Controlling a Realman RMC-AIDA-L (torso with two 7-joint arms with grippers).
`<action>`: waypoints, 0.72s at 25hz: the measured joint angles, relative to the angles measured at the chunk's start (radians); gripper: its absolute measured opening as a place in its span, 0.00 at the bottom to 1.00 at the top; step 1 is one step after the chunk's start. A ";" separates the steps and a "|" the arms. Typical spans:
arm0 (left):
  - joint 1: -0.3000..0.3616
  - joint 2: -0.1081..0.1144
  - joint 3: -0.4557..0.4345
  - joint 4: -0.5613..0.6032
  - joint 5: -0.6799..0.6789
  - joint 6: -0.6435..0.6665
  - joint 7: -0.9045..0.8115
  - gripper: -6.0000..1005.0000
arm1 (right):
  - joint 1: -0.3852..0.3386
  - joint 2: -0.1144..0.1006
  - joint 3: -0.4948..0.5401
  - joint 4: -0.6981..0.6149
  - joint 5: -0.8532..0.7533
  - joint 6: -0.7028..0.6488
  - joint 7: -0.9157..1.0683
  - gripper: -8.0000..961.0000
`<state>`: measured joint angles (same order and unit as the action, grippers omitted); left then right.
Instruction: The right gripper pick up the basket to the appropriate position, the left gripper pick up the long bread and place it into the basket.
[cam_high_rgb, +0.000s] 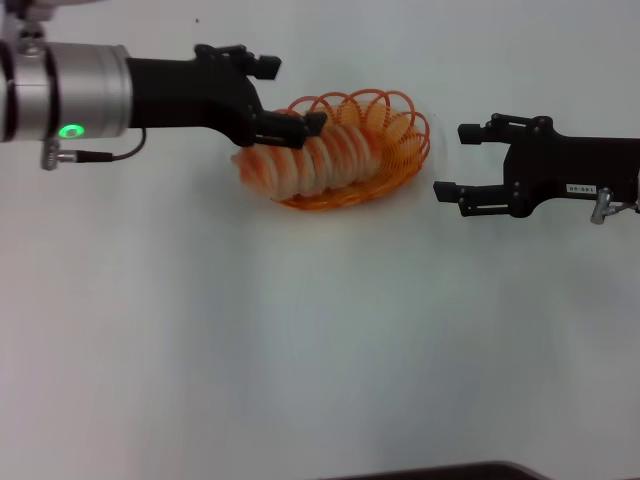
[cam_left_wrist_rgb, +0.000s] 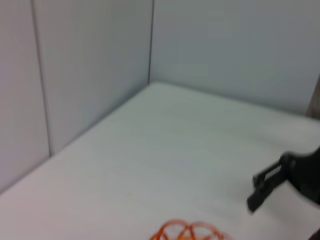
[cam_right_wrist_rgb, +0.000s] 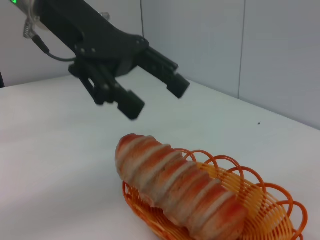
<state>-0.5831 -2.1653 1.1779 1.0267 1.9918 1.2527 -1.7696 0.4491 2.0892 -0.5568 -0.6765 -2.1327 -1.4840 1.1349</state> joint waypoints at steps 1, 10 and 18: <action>0.011 0.001 -0.031 -0.001 -0.025 0.027 0.019 0.88 | 0.001 0.000 0.000 0.000 0.000 0.000 0.000 0.92; 0.169 0.004 -0.383 -0.054 -0.137 0.313 0.251 0.93 | 0.005 0.000 0.002 0.002 0.002 -0.001 0.000 0.91; 0.288 0.049 -0.506 -0.184 -0.134 0.387 0.399 0.93 | 0.006 0.001 0.002 0.003 0.002 -0.001 0.000 0.91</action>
<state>-0.2947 -2.1159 0.6720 0.8426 1.8580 1.6395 -1.3709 0.4556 2.0901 -0.5544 -0.6733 -2.1305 -1.4850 1.1350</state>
